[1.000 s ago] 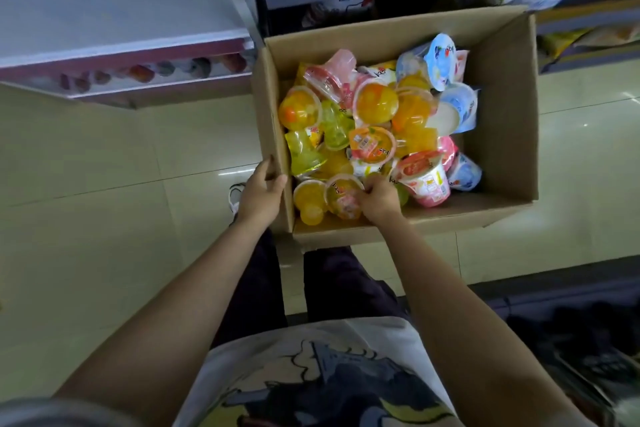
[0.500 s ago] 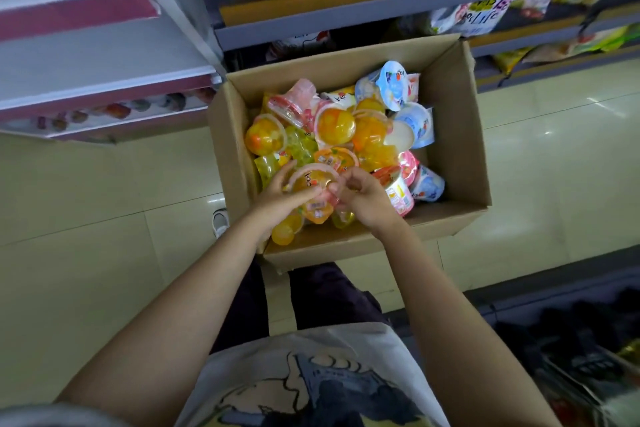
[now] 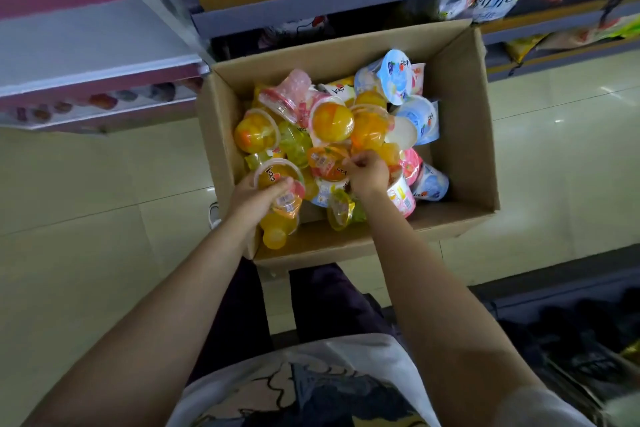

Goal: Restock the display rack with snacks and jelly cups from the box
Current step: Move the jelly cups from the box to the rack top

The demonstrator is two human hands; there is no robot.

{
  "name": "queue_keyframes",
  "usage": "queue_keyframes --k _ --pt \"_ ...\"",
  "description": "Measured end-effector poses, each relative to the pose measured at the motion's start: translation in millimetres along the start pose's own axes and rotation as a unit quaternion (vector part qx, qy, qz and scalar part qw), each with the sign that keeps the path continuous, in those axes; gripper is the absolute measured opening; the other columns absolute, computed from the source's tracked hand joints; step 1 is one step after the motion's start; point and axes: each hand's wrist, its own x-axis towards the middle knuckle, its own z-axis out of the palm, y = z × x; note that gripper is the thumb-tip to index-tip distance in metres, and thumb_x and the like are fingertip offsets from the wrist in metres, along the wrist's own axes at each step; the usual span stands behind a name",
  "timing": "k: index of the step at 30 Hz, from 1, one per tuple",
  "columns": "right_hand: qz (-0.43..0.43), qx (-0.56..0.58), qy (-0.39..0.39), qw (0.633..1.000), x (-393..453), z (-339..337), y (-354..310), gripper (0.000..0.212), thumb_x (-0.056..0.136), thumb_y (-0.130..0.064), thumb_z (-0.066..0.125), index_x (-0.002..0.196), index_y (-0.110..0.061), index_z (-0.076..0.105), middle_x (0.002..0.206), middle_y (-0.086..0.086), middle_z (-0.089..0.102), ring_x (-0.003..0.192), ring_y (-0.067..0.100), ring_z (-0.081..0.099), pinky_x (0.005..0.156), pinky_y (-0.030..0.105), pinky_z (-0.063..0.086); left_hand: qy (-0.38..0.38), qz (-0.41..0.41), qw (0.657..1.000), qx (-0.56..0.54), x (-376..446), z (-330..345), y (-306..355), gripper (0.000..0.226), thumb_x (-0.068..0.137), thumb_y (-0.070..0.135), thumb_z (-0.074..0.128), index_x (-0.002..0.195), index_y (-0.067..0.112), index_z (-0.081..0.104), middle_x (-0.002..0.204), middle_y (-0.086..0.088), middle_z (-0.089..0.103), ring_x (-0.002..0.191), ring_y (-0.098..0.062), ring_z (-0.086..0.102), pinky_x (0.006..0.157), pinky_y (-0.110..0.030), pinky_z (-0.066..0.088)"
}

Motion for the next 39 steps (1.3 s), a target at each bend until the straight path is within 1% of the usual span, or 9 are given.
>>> queue_keyframes --k 5,10,17,21,25,27,29,34,39 --pt "-0.015 -0.027 -0.047 0.998 2.0 3.5 4.3 0.027 0.088 -0.022 0.073 0.073 -0.018 0.051 0.080 0.005 0.061 0.076 0.022 0.057 0.067 0.038 0.048 -0.008 0.013 1.000 -0.008 -6.9 -4.9 7.8 0.042 0.072 0.048 0.084 0.106 0.040 0.061 0.111 0.007 0.071 0.101 -0.014 0.068 0.087 -0.037 0.056" --pt "-0.067 -0.061 -0.045 0.995 -15.3 1.2 -1.1 0.035 0.080 -0.012 0.076 0.063 -0.025 0.048 0.101 0.020 0.061 0.081 0.022 0.054 0.069 0.027 0.040 -0.022 0.034 0.999 -0.028 -28.0 -15.3 26.6 0.041 0.077 0.037 0.082 0.114 0.031 0.066 0.104 0.005 0.075 0.091 -0.011 0.073 0.071 -0.026 0.058" --pt "-0.141 0.104 -0.068 0.982 -116.3 -36.5 -77.2 0.025 0.089 -0.010 0.070 0.078 -0.002 0.049 0.077 0.005 0.053 0.077 0.014 0.055 0.073 0.039 0.052 -0.058 0.060 0.993 -0.081 -78.6 -61.3 78.0 0.023 0.087 0.032 0.073 0.108 0.031 0.066 0.101 0.000 0.076 0.091 -0.018 0.074 0.075 -0.032 0.058" --pt "-0.176 0.211 -0.104 0.956 -180.8 -46.8 -159.2 0.023 0.092 -0.008 0.067 0.074 -0.005 0.053 0.067 0.001 0.059 0.069 0.011 0.062 0.067 0.029 0.056 -0.076 0.114 0.982 -0.130 -119.0 -117.7 128.1 0.015 0.094 0.025 0.064 0.108 0.031 0.064 0.099 -0.004 0.075 0.086 -0.018 0.073 0.074 -0.036 0.059" --pt "-0.229 0.267 -0.146 0.925 -234.0 -36.7 -247.3 0.015 0.091 -0.007 0.064 0.088 -0.014 0.051 0.076 0.007 0.061 0.067 0.024 0.062 0.060 0.036 0.048 -0.070 0.158 0.963 -0.208 -161.0 -179.6 178.2 0.028 0.094 0.019 0.060 0.122 0.015 0.061 0.092 -0.007 0.072 0.071 -0.016 0.071 0.055 -0.031 0.058" --pt "-0.266 0.269 -0.170 0.910 -262.4 -25.6 -292.8 0.024 0.086 -0.013 0.066 0.108 -0.016 0.055 0.092 0.010 0.069 0.081 0.030 0.068 0.071 0.043 0.053 -0.070 0.201 0.947 -0.242 -189.9 -222.2 204.8 0.032 0.095 0.019 0.058 0.126 0.011 0.059 0.089 -0.005 0.073 0.070 -0.015 0.071 0.051 -0.030 0.056" --pt "-0.299 0.261 -0.204 0.895 -288.3 -12.8 -334.1 0.036 0.086 -0.018 0.065 0.121 -0.024 0.059 0.108 0.010 0.072 0.101 0.030 0.068 0.086 0.047 0.054 -0.088 0.251 0.925 -0.271 -217.5 -263.9 229.1 0.027 0.098 0.024 0.052 0.122 0.014 0.060 0.093 -0.005 0.073 0.075 -0.015 0.071 0.056 -0.032 0.058" --pt "-0.348 0.230 -0.217 0.882 -331.9 19.9 -414.6 0.036 0.080 -0.036 0.066 0.116 -0.034 0.066 0.116 0.000 0.072 0.112 0.028 0.065 0.090 0.045 0.051 -0.140 0.351 0.880 -0.287 -250.6 -344.5 282.2 0.046 0.099 0.041 0.041 0.132 0.011 0.056 0.118 -0.013 0.069 0.099 -0.023 0.069 0.072 -0.043 0.060" --pt "-0.381 0.161 -0.098 0.905 -337.1 43.7 -483.2 0.023 0.088 -0.024 0.068 0.109 -0.030 0.060 0.105 0.003 0.071 0.095 0.020 0.070 0.085 0.042 0.057 0.024 0.434 0.884 -0.174 -232.7 -391.2 318.2 0.035 0.099 0.043 0.051 0.130 0.027 0.055 0.122 0.000 0.065 0.106 -0.017 0.066 0.094 -0.050 0.053"
